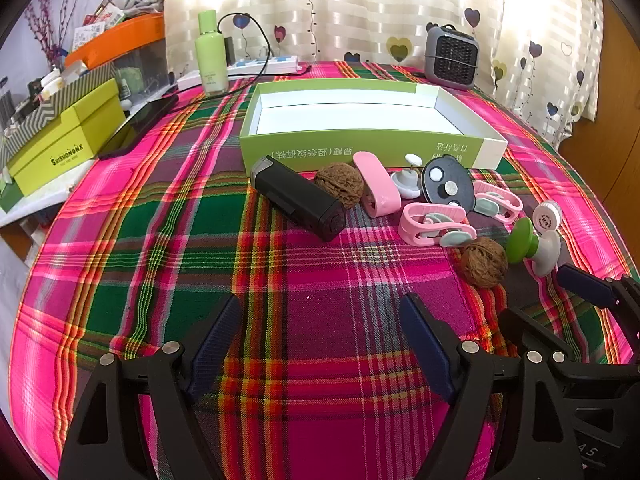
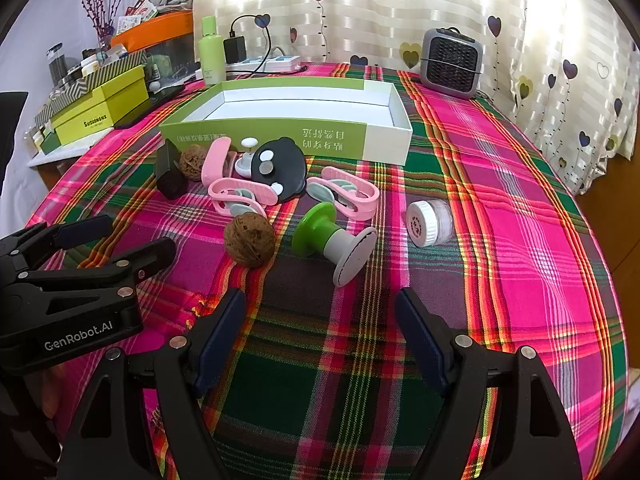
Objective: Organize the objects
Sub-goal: 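Move the right tool toward the green-and-white spool holder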
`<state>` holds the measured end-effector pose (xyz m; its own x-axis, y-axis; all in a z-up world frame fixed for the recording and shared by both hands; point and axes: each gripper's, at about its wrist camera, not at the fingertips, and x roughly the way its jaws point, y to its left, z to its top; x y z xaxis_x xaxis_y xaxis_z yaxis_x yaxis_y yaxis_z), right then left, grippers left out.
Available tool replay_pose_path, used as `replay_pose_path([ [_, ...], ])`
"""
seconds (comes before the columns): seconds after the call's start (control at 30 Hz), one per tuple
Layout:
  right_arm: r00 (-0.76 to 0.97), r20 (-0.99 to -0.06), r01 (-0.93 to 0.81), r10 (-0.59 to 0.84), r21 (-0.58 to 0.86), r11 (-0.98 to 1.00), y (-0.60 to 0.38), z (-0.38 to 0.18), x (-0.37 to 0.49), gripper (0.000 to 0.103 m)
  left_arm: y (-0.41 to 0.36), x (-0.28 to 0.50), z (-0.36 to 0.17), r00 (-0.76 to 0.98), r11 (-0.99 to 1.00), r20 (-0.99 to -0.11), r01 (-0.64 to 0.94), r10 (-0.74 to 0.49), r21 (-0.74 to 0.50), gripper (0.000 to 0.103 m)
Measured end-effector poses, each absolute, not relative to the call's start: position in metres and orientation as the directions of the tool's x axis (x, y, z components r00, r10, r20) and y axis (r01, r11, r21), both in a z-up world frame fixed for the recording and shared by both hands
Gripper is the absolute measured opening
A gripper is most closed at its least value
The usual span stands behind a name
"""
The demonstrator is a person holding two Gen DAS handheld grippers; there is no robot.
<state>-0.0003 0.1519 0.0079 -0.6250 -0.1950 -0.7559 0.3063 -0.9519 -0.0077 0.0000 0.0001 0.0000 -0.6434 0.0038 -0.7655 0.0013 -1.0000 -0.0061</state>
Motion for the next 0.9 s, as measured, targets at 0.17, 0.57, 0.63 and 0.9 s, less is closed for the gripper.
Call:
replay_pose_path([
  [0.17,-0.625,-0.756,0.306,-0.195,-0.007,-0.952,0.152,0.008,0.000,0.077,0.000,0.000,0.000,-0.643,-1.000,-0.766,0.001,0.004,-0.005,0.082],
  [0.57,-0.623,-0.757,0.313,-0.197,-0.010,-0.950,0.148,0.007,0.000,0.077,0.000,0.000,0.000,-0.643,-1.000,-0.766,0.001,0.003,-0.004,0.082],
  [0.63,-0.618,-0.759,0.327,-0.207,-0.009,-0.945,0.149,0.007,-0.002,0.077,0.000,0.000,0.000,-0.643,-1.000,-0.766,0.001,0.002,-0.004,0.082],
  [0.9,-0.600,-0.763,0.340,-0.242,0.030,-0.940,0.167,0.008,-0.001,0.077,0.000,0.000,0.000,-0.643,-1.000,-0.766,-0.006,0.008,-0.006,0.082],
])
